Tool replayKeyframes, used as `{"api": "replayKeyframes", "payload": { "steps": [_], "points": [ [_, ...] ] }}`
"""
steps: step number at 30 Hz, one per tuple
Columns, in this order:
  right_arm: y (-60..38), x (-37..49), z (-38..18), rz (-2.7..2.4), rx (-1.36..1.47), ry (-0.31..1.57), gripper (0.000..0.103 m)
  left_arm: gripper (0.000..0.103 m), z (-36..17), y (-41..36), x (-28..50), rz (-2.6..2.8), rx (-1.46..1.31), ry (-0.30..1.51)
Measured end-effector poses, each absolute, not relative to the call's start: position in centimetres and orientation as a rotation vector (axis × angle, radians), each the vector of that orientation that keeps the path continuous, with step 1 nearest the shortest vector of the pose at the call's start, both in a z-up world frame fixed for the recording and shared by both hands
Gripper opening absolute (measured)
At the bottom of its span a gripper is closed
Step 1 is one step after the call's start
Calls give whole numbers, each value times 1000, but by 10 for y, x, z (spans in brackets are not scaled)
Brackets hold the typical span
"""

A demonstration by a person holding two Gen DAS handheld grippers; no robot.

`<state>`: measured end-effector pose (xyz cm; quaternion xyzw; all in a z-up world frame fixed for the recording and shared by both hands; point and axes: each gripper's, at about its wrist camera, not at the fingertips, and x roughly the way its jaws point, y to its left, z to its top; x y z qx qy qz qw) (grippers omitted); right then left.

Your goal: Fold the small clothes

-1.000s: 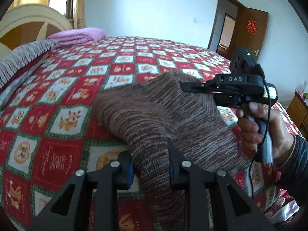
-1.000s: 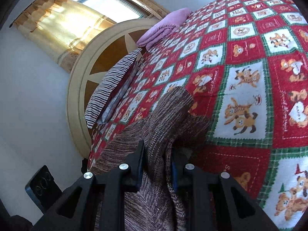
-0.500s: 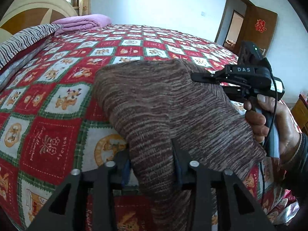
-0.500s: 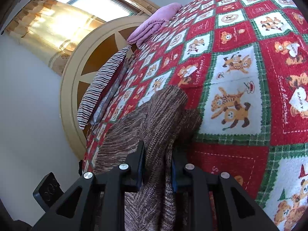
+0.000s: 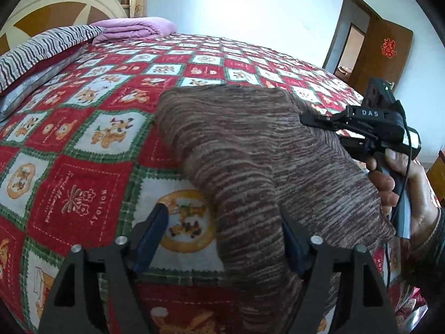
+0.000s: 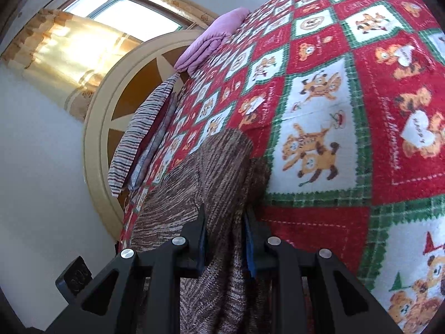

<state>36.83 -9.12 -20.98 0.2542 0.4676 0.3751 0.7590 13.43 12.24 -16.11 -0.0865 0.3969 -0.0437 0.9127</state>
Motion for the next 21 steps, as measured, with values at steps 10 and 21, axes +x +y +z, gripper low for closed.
{"api": "replayKeyframes", "payload": {
  "steps": [10, 21],
  "points": [
    [-90, 369, -212, 778, 518, 1031, 26, 93, -145, 135, 138, -47, -196, 790],
    [-104, 323, -146, 733, 382, 861, 40, 97, -147, 150, 169, 57, -124, 757]
  ]
}}
